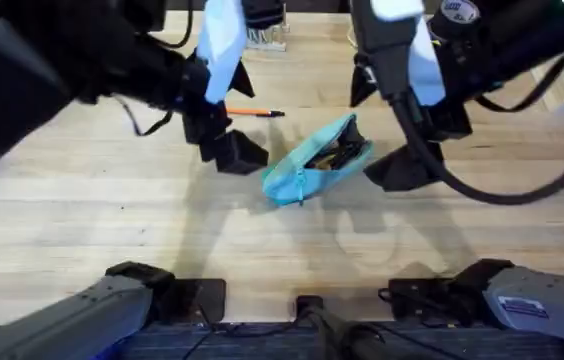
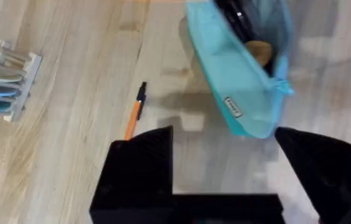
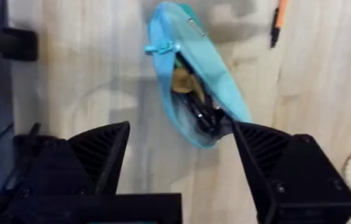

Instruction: Unzip the bag, pick up the pens from the table one at a time and place them inside, then zip the bag closed.

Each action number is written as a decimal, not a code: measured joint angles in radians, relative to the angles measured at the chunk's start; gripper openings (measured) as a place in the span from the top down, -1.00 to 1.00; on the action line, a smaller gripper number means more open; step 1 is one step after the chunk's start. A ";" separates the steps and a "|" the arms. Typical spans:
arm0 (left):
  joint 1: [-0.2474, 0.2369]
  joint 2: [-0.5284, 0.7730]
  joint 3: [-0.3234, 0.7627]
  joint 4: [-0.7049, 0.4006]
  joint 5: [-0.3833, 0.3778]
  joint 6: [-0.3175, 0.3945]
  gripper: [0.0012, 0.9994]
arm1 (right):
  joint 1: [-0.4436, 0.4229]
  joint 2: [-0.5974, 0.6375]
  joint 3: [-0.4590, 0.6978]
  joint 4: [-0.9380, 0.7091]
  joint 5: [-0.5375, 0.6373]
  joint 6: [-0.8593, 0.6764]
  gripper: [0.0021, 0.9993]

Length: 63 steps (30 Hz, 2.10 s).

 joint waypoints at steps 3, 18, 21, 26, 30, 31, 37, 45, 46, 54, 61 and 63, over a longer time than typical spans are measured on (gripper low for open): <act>0.045 0.110 0.000 0.072 0.000 0.028 -0.99 | 0.000 -0.006 0.000 -0.053 0.000 0.044 -0.99; 0.133 0.319 0.046 0.257 -0.004 0.120 -0.98 | 0.000 -0.015 0.000 -0.059 0.000 0.085 -0.99; 0.133 0.373 0.046 0.282 -0.004 0.121 -0.98 | 0.000 -0.015 0.000 -0.059 0.000 0.092 -0.99; 0.133 0.451 0.046 0.314 -0.004 0.118 -0.98 | 0.000 -0.015 0.000 -0.059 0.000 0.105 -1.00; 0.133 0.488 0.046 0.342 -0.005 0.112 -0.99 | 0.000 -0.015 0.000 -0.059 0.000 0.105 -1.00; 0.133 0.494 0.046 0.354 -0.005 0.111 -0.98 | 0.000 -0.015 0.000 -0.059 0.000 0.105 -1.00; 0.133 0.540 0.046 0.399 -0.006 0.102 -0.98 | 0.000 -0.015 0.000 -0.059 0.000 0.115 -1.00; 0.133 0.618 0.047 0.405 -0.007 0.088 -0.98 | 0.000 -0.015 0.000 -0.059 0.000 0.130 -1.00; 0.133 0.624 0.047 0.405 -0.007 0.083 -0.99 | 0.000 -0.015 0.000 -0.059 0.000 0.130 -1.00; 0.134 0.652 0.061 0.408 0.007 0.036 -0.97 | 0.000 -0.015 0.000 -0.059 0.000 0.131 -1.00; 0.138 0.663 0.069 0.425 0.009 0.018 -0.27 | 0.000 -0.015 0.000 -0.059 0.000 0.131 -1.00; 0.138 0.663 0.069 0.425 0.008 0.015 -0.15 | 0.000 -0.015 0.000 -0.059 0.000 0.131 -1.00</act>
